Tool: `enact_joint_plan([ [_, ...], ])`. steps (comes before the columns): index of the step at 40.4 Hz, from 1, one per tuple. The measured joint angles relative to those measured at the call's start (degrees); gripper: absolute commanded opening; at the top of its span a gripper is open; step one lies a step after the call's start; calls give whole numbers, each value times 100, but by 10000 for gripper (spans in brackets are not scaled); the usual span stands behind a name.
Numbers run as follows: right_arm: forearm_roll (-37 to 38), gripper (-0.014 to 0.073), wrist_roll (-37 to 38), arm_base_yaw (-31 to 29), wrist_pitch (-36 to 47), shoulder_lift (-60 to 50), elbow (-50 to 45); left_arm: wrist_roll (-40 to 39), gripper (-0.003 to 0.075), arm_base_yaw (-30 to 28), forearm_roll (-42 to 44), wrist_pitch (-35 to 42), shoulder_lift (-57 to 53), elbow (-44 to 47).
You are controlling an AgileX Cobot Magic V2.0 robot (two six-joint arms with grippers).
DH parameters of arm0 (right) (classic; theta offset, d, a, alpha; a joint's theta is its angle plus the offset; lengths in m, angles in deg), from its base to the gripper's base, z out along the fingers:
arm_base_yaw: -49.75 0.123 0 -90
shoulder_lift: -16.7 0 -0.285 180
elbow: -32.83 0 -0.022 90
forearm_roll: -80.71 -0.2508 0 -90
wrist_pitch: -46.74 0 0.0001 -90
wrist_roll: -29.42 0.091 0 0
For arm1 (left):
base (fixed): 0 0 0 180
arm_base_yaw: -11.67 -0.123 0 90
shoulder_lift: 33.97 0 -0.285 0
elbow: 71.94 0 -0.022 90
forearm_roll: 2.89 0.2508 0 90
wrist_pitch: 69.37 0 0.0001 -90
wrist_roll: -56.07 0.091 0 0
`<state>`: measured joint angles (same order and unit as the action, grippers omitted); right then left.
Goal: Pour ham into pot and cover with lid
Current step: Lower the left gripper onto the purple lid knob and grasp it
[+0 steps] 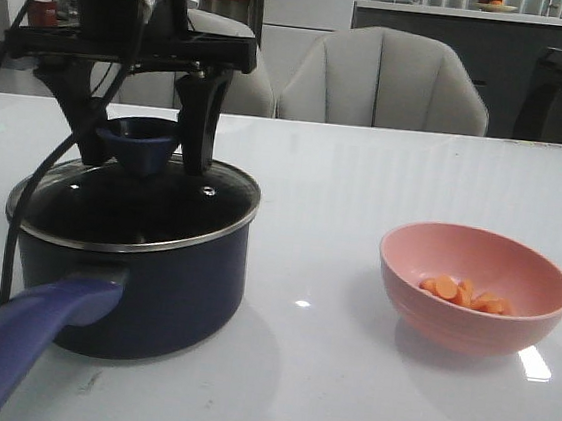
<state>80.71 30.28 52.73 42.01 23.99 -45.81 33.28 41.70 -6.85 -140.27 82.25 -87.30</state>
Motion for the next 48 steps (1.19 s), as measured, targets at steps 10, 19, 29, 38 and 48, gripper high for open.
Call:
enact_joint_plan([
  [10,0,162,0,0,0,0,0,-13,501,0,0,-89,40,-116],
  [19,0,162,0,0,0,0,0,-13,501,0,11,-78,170,-418],
  [29,0,162,0,0,0,0,0,-13,473,0,11,-45,189,-459],
  [38,0,162,0,0,0,0,0,88,352,-11,13,-45,189,-459],
  [48,0,162,0,0,0,0,0,162,353,-21,-17,20,178,-384],
])
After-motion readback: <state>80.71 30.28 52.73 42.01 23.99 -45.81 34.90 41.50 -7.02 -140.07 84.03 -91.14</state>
